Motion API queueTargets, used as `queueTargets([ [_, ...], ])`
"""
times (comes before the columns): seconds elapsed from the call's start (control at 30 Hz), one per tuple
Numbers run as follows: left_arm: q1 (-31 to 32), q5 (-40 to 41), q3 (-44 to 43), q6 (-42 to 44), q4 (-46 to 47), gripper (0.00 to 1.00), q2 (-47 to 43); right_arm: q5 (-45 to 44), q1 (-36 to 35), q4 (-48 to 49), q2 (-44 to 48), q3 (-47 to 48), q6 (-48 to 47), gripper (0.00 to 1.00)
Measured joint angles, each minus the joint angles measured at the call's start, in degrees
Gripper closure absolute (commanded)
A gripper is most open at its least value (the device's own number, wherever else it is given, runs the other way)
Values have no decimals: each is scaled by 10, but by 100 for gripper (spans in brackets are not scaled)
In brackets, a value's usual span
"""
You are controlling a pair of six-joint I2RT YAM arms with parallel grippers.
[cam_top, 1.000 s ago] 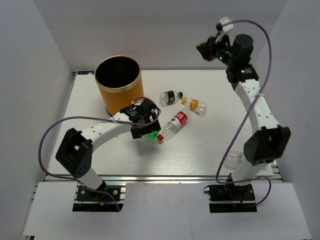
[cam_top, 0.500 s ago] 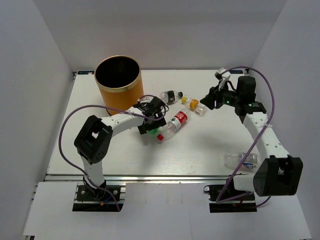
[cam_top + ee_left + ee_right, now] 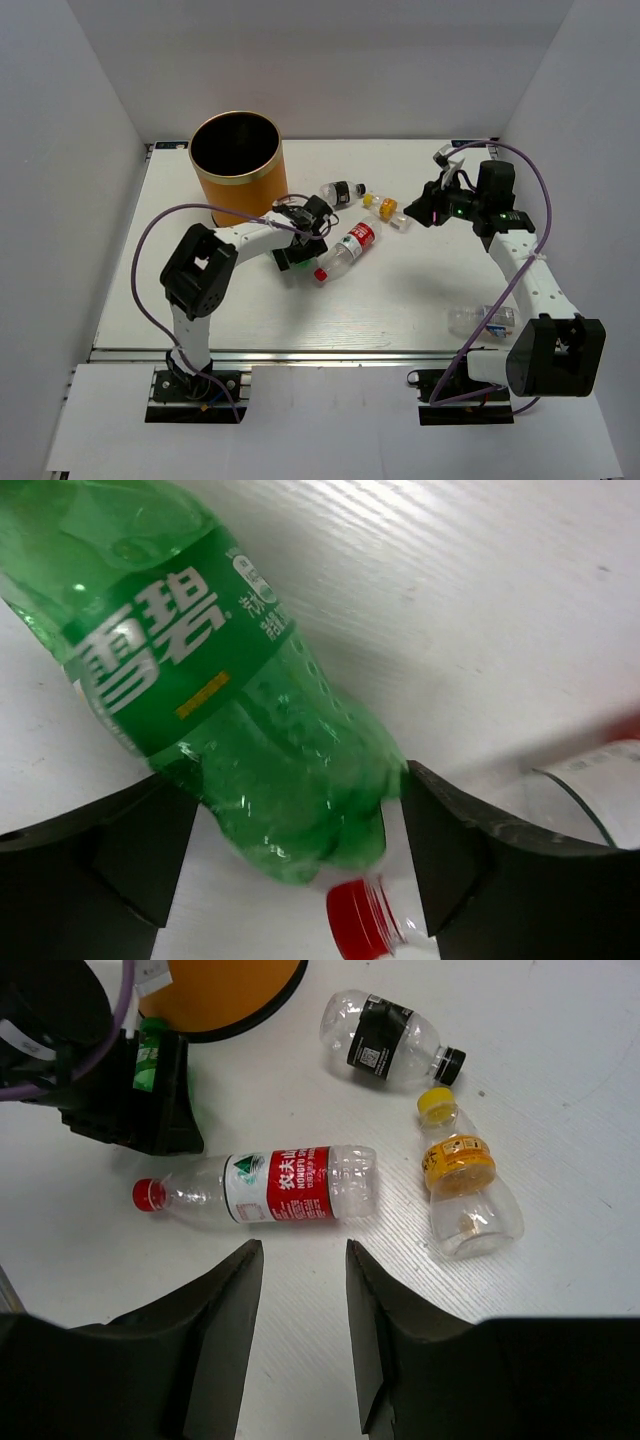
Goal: Put the plastic bottles in the bin
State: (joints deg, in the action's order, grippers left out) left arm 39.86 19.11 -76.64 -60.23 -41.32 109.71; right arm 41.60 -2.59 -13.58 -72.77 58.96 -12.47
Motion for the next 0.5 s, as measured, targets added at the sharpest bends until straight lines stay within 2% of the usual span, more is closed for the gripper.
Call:
queueTargets([
  [0.07, 0, 5, -2, -9, -13, 0, 14, 4, 1, 0, 0, 0, 0, 56],
  [0.37, 4, 50, 76, -55, -37, 0, -37, 15, 7, -1, 0, -12, 0, 56],
  [0.5, 4, 72, 81, -68, -42, 0, -52, 22, 7, 0, 0, -15, 0, 56],
])
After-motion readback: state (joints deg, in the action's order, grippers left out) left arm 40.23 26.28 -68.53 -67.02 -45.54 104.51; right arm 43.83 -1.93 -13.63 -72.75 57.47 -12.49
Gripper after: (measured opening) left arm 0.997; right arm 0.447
